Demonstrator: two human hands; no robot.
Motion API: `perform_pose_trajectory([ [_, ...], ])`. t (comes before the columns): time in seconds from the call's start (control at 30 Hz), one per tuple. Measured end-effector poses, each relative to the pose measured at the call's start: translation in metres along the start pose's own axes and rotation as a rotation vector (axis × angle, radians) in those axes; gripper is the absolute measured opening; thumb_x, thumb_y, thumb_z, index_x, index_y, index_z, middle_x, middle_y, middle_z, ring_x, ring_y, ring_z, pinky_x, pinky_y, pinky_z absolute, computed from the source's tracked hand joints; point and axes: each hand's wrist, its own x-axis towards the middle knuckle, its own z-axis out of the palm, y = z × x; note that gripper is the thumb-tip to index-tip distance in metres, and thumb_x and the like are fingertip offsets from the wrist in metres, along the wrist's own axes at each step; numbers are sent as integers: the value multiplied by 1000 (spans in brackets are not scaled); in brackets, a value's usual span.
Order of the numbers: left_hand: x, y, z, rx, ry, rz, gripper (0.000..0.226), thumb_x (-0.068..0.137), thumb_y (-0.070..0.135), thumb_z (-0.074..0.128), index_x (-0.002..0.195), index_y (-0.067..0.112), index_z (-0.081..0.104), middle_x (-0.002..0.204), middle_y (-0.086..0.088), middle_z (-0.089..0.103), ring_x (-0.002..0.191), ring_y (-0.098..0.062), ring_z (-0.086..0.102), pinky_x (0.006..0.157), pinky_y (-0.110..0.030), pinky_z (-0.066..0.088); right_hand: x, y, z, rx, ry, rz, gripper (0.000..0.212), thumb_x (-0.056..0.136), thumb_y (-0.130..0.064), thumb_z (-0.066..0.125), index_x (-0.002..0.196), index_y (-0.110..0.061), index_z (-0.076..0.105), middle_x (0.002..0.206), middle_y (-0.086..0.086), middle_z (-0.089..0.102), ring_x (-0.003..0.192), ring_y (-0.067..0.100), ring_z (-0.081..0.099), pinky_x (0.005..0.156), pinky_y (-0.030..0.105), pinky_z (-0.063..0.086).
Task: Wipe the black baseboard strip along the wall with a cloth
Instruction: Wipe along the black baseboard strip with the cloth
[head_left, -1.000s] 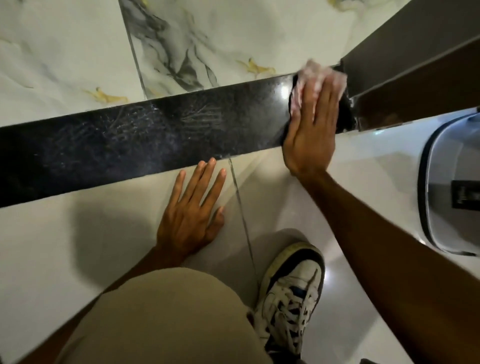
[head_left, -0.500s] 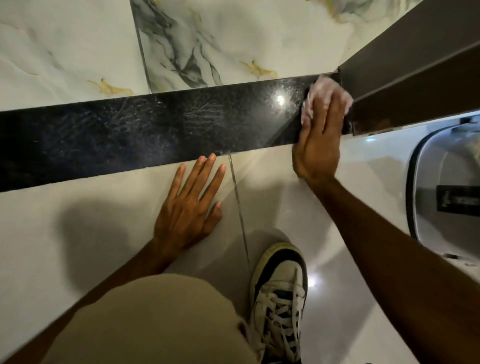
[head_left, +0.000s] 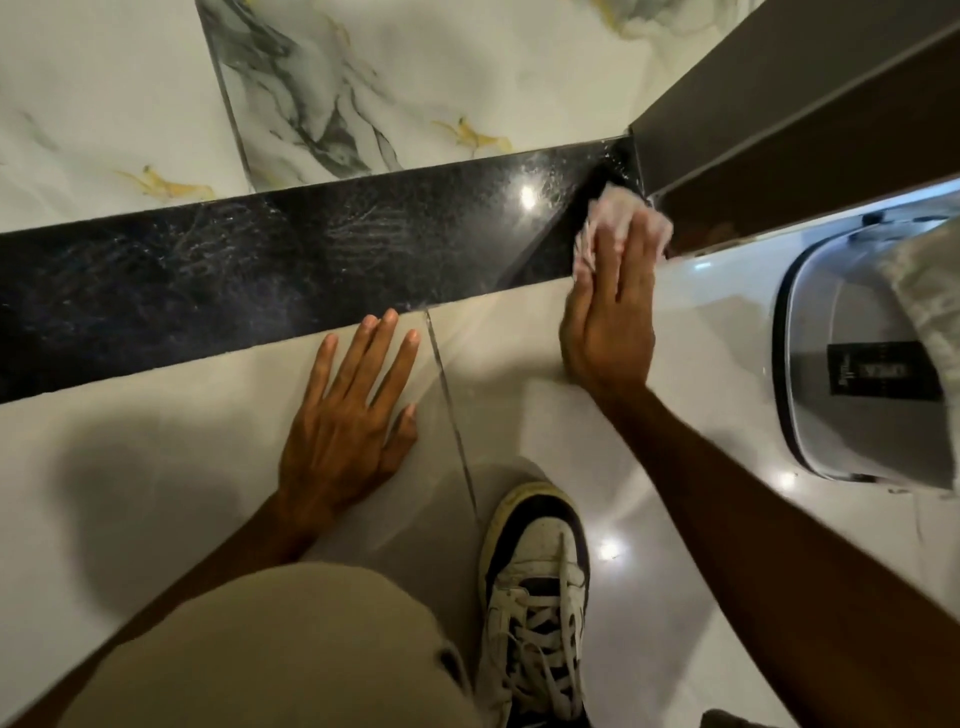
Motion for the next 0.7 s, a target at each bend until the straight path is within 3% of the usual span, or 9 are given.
perform_pose_trajectory([
  [0.13, 0, -1, 3, 6, 11, 3, 72, 113, 46, 28, 175, 13, 14, 183, -17, 12, 170, -34, 14, 139, -56, 9, 39, -28, 15, 48, -14, -96, 57, 118, -32, 35, 170, -9, 30, 180, 18, 21, 169, 35, 17, 139, 49, 28],
  [0.37, 0, 1, 0, 6, 6, -9, 71, 113, 46, 26, 174, 11, 19, 182, -18, 16, 170, -36, 16, 138, -57, 11, -1, -13, -1, 63, -37, -77, 56, 115, -21, 47, 168, -9, 36, 179, 19, 24, 169, 37, 19, 135, 47, 37],
  [0.5, -1, -3, 7, 24, 12, 4, 72, 113, 48, 26, 175, 13, 17, 183, -17, 14, 171, -33, 11, 139, -52, 3, 73, -15, 8, 53, -11, -2, 58, 118, -35, 31, 173, -15, 23, 183, 14, 12, 171, 30, 11, 139, 35, 25],
  [0.57, -1, -2, 7, 20, 4, -4, 71, 113, 48, 25, 175, 13, 17, 183, -16, 14, 171, -33, 11, 139, -52, 2, 84, -16, 10, 24, -36, -12, 60, 118, -38, 27, 173, -16, 20, 183, 13, 10, 171, 29, 9, 141, 41, 24],
  [0.7, 1, 1, -1, 9, -5, -10, 70, 113, 45, 26, 174, 13, 18, 183, -16, 15, 171, -33, 12, 139, -54, 7, 12, -5, 2, 37, 2, -100, 56, 117, -24, 40, 171, -12, 29, 180, 20, 18, 170, 38, 14, 140, 47, 23],
])
